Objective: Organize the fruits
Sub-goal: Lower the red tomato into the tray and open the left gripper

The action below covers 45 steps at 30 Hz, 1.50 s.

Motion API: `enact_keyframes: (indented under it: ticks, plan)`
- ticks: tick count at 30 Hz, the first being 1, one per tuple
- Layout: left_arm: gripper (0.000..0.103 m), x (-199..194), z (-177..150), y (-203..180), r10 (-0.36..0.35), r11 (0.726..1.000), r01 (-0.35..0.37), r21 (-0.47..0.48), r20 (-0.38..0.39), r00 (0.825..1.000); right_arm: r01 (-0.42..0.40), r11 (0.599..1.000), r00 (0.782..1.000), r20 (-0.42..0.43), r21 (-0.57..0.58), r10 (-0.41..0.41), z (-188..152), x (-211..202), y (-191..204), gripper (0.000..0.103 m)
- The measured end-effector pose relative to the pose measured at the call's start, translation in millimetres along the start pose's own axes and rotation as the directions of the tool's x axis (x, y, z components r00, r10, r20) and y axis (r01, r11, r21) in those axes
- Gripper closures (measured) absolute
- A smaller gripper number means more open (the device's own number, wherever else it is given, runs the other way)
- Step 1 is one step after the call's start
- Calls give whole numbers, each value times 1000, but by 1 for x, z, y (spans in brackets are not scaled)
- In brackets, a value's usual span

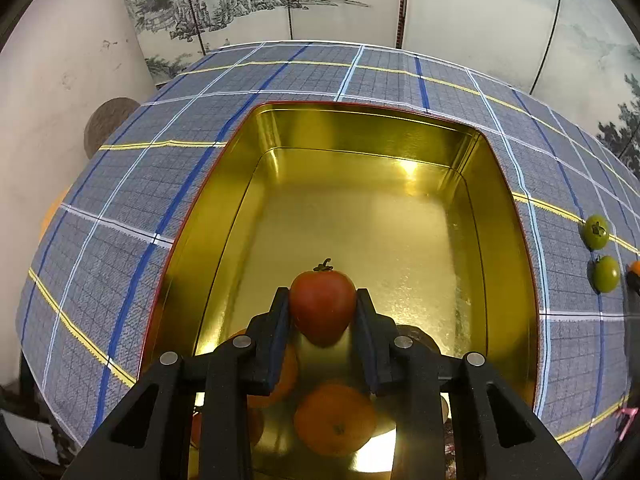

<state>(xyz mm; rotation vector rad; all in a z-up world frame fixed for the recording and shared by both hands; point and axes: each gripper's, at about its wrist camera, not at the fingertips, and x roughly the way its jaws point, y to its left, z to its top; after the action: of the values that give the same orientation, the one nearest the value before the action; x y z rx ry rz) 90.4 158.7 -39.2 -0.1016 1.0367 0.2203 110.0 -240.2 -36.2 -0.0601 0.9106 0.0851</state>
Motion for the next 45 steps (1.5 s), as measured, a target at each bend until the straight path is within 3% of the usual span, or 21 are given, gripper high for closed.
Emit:
enact_keyframes:
  ticks: [21, 32, 42, 45]
  plan:
    - [68, 2, 1, -1, 2, 1000, -2, 7, -5, 1000, 0, 1000, 1000, 0, 0, 0, 0, 0, 0, 69]
    - [67, -20, -2, -4, -16, 1000, 16, 1, 34, 999, -3, 1000, 1000, 0, 0, 3, 0, 0, 0, 69]
    - [49, -50, -12, -10, -20, 1000, 17, 22, 107, 994, -3, 1000, 1000, 0, 1, 3, 0, 0, 0, 69]
    - [49, -57, -18, -11, -28, 999, 25, 24, 117, 993, -2, 1000, 1000, 0, 1, 2, 0, 0, 0, 69]
